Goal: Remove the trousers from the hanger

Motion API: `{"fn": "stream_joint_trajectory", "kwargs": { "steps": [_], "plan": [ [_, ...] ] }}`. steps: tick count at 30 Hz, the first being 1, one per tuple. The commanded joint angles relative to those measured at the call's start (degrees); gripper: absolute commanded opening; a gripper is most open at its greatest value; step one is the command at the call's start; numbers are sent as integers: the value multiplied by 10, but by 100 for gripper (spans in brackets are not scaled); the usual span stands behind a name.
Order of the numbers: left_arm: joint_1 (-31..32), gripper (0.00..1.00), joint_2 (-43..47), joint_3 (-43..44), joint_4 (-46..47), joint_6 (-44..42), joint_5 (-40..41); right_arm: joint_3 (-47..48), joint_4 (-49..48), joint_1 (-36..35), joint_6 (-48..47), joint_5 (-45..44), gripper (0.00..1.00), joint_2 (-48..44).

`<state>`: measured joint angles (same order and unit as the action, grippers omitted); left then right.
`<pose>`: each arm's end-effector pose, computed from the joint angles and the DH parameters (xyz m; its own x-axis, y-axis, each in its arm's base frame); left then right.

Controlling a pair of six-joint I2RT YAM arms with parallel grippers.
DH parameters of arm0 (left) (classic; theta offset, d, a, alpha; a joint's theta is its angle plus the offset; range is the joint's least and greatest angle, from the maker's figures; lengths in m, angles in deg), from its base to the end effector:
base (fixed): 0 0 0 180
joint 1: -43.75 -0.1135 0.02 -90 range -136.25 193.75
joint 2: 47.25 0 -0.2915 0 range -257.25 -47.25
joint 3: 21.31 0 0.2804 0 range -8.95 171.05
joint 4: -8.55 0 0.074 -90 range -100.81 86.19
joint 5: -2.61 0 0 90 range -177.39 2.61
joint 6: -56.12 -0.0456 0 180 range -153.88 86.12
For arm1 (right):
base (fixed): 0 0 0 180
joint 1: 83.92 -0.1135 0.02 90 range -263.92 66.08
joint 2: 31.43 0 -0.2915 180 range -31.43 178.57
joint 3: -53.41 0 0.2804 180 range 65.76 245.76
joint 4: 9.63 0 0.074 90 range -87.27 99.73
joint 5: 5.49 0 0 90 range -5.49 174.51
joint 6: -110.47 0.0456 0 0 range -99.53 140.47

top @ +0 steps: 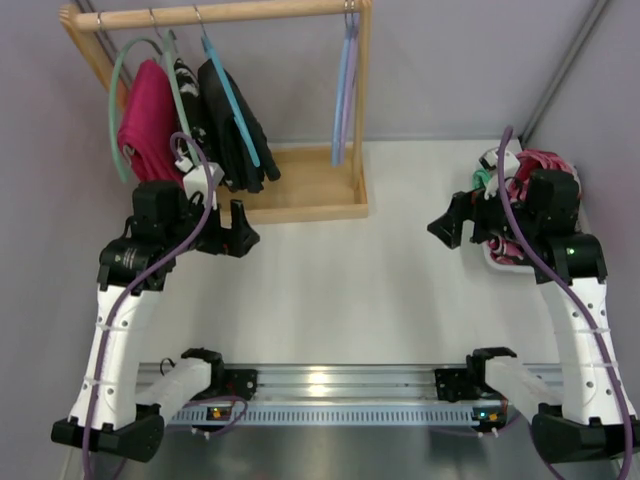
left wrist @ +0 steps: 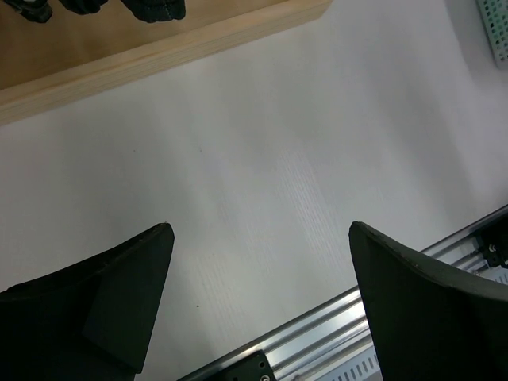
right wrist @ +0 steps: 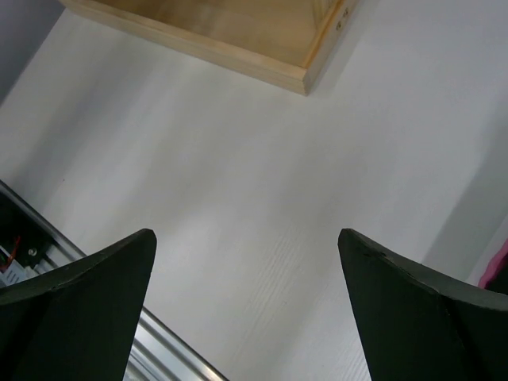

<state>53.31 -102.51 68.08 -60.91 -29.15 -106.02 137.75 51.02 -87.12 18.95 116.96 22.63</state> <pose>0.1767 -0.0445 0.4426 -0.6025 0.0222 -0.7978 0.3659 0.8960 -0.2514 0.1864 0.0349 0.4340 -0.4911 -0.0499 -0.8697 -0.5225 0.8157 0.2483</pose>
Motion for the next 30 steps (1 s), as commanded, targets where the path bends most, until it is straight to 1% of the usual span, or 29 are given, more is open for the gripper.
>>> {"fn": "stream_joint_trajectory", "kwargs": {
  "steps": [1, 2, 3, 5, 6, 9, 13, 16, 17, 19, 20, 21, 22, 24, 27, 28, 30],
  "plan": [
    [-15, 99, 2, 31, 2, -13, -38, 3, 1, 7, -9, 12, 99, -4],
    [-17, 99, -6, 47, -4, -9, -46, 4, 3, 7, -10, 12, 99, -1],
    [-18, 99, -12, 89, -12, -5, -62, 6, 3, 7, -11, 14, 99, 0],
    [-30, 99, -28, 136, -12, 7, -86, 13, 5, 7, -11, 13, 99, 5],
    [-34, 99, -35, 183, -12, 12, -92, 15, 3, 7, -11, 14, 100, 6],
    [-41, 99, -63, 249, -13, 34, -111, 23, 4, 7, -9, 11, 99, 13],
    [-41, 98, -89, 300, 8, 69, -123, 34, 7, 7, -13, 5, 99, 25],
    [-41, 95, -105, 326, 44, 122, -108, 33, 1, 7, -9, 7, 99, 32],
    [-41, 95, -107, 330, 72, 157, -102, 33, 0, 7, -2, 11, 99, 36],
    [-41, 92, -119, 337, 108, 194, -108, 32, -5, 7, 3, 17, 100, 40],
    [-41, 90, -122, 340, 138, 231, -109, 33, -9, 7, 5, 18, 100, 43],
    [-41, 87, -136, 347, 153, 249, -108, 35, -8, 7, 6, 17, 99, 46],
    [-41, 86, -144, 352, 164, 264, -102, 39, -8, 7, 6, 15, 99, 49],
    [-41, 86, -164, 372, 186, 303, -79, 43, -7, 7, 5, 11, 99, 55],
    [-41, 82, -203, 408, 191, 345, -40, 49, -7, 7, 4, 13, 99, 60],
    [-41, 79, -221, 417, 191, 351, -20, 51, -6, 7, 4, 13, 99, 61],
    [-42, 77, -231, 428, 201, 380, 1, 51, -6, 7, 4, 13, 99, 62]
  ]
}}
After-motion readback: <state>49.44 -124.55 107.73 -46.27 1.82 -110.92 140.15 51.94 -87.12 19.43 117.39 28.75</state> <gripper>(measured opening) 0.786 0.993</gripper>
